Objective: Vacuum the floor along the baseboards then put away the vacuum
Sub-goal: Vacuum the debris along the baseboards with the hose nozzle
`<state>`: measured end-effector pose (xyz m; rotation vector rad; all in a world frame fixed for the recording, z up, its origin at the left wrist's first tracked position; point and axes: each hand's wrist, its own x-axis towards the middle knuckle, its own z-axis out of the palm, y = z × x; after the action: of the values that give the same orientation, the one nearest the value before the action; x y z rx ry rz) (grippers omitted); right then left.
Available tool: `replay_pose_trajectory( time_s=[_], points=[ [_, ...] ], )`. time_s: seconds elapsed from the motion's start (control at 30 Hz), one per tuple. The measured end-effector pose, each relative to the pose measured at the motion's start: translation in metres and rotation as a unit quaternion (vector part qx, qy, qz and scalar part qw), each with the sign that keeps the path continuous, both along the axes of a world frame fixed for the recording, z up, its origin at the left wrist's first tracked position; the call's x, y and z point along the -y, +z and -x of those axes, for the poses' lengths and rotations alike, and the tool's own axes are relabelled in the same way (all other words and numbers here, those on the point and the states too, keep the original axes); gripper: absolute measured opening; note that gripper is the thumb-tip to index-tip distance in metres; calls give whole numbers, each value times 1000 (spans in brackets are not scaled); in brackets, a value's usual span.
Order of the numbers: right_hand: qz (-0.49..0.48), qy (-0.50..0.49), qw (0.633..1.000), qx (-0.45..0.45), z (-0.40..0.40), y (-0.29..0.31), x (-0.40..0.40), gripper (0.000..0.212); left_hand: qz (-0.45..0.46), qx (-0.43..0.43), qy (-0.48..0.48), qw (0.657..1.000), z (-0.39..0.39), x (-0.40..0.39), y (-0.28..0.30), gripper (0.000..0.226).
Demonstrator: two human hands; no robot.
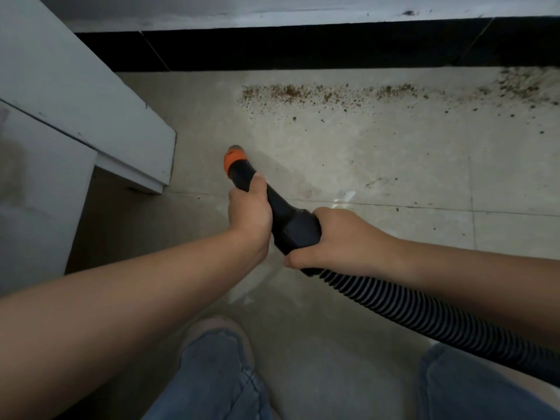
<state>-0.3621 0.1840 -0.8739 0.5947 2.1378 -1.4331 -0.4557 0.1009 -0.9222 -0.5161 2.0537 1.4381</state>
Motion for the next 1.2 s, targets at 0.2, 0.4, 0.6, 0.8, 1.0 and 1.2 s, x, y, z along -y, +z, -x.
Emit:
replay_pose_trajectory(
  time_s=[0.2,0.4,0.6,0.8,1.0,1.2],
  points=[
    [-9,13,1000,-3,-1,-3,4,27,5,7,-1,1000,-1,4,-2,44],
    [-32,-24,999,-23,31,-20,-8,26,1,-21,-28,999,35,-21,-2,44],
    [-46,-46,997,-37,64,-34,-16,27,0,-35,-41,999,67,-35,-8,45],
    [-43,-59,996,-45,84,-43,-17,28,-9,-51,-48,997,90,-40,-18,44],
    [-39,-83,995,-50,102,-47,-18,30,-35,-48,-52,997,113,-45,-24,35],
    [-10,-120,991,-54,118,-48,-25,28,-40,-57,-63,996,130,-58,-22,45]
  ],
)
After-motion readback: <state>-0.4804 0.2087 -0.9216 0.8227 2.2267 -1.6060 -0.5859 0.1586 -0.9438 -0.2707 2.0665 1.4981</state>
